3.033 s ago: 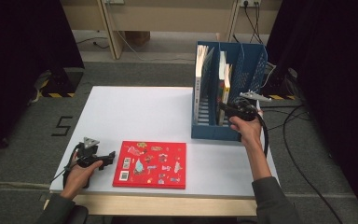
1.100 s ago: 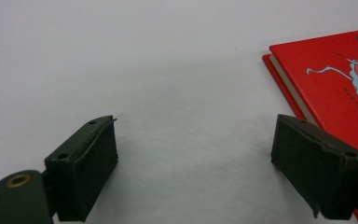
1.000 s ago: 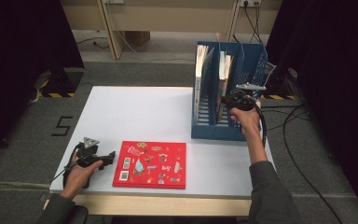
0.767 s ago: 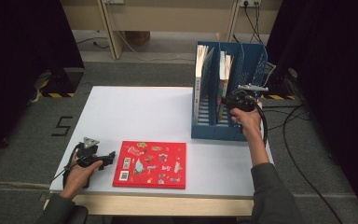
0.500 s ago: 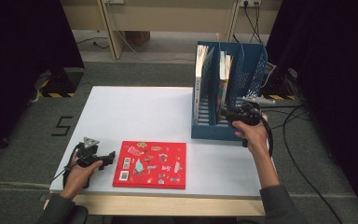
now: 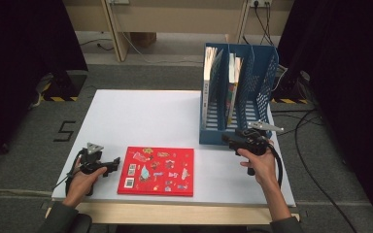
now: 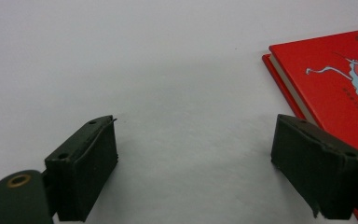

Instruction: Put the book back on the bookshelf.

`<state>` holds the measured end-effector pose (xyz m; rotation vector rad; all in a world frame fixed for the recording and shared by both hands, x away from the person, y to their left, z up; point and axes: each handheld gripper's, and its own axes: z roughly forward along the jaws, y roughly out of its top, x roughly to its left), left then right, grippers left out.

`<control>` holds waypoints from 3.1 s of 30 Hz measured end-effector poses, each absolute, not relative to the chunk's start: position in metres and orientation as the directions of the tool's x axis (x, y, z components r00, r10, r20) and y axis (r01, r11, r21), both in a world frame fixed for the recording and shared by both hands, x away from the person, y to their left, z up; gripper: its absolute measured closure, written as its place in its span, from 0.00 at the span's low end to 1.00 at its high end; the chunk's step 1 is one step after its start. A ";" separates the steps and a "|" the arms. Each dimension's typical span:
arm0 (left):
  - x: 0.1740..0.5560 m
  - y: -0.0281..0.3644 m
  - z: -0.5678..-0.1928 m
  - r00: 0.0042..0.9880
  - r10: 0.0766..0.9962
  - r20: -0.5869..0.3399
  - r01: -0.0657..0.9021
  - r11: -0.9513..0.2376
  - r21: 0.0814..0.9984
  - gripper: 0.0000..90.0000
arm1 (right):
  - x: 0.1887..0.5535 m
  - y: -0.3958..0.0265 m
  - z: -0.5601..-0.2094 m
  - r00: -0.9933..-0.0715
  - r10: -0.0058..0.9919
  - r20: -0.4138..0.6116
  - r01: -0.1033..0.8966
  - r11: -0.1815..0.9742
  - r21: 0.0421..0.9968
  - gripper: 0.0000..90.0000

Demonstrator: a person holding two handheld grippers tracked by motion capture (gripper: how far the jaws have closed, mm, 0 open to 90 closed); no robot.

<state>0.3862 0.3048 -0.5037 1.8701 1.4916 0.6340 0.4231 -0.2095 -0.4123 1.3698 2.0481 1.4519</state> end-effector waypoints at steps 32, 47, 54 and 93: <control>0.386 0.305 -0.504 0.237 0.971 -0.026 0.654 -0.140 0.744 0.15 | 0.386 -0.181 -0.456 -0.508 0.828 0.237 0.580 0.126 0.804 0.19; 0.383 0.304 -0.503 0.262 0.965 -0.028 0.649 -0.155 0.745 0.15 | 0.377 -0.168 -0.474 -0.525 0.812 0.257 0.619 0.157 0.770 0.19; 0.381 0.302 -0.503 0.286 0.958 -0.019 0.648 -0.179 0.740 0.15 | 0.372 -0.162 -0.477 -0.532 0.799 0.279 0.627 0.151 0.764 0.18; 0.358 0.231 -0.494 0.444 0.896 0.011 0.610 -0.311 0.729 0.57 | 0.367 -0.154 -0.489 -0.508 0.799 0.322 0.685 0.149 0.713 0.20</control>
